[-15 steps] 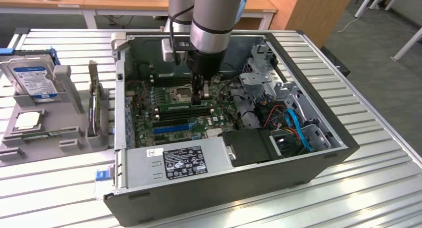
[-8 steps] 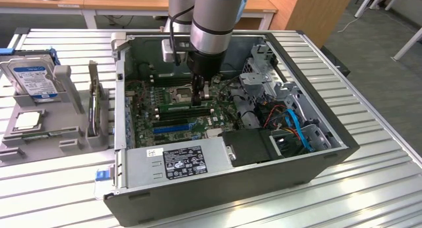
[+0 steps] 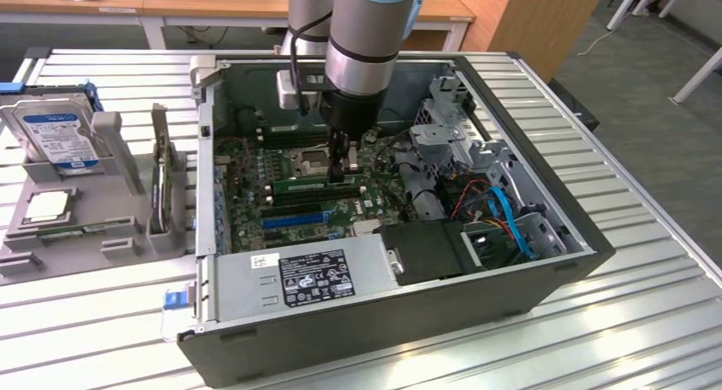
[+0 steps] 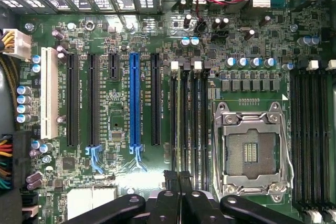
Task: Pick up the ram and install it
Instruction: 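Insert the ram into the slot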
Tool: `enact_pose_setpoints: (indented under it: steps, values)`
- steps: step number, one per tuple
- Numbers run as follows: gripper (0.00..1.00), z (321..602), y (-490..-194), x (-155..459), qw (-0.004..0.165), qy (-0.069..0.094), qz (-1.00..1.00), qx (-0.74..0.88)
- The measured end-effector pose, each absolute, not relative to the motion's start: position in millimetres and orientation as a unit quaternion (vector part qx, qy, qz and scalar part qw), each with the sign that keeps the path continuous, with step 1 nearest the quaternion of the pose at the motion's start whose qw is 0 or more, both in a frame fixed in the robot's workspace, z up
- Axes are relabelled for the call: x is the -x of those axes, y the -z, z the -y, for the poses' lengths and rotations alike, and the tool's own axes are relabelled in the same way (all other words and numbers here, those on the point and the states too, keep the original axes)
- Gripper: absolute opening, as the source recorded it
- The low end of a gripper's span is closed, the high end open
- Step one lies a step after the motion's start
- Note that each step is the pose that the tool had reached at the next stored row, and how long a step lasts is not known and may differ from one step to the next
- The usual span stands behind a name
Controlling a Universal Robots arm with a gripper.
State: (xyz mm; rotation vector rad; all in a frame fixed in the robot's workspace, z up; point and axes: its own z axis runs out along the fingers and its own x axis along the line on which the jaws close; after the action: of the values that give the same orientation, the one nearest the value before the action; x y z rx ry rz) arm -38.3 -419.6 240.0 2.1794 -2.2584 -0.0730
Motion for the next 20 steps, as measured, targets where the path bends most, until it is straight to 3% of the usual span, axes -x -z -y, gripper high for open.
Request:
enact_pose_setpoints:
  steps: [20]
  values:
    - [0.11, 419.7, -239.2, 37.8, 0.001, 0.023, 0.718, -0.696]
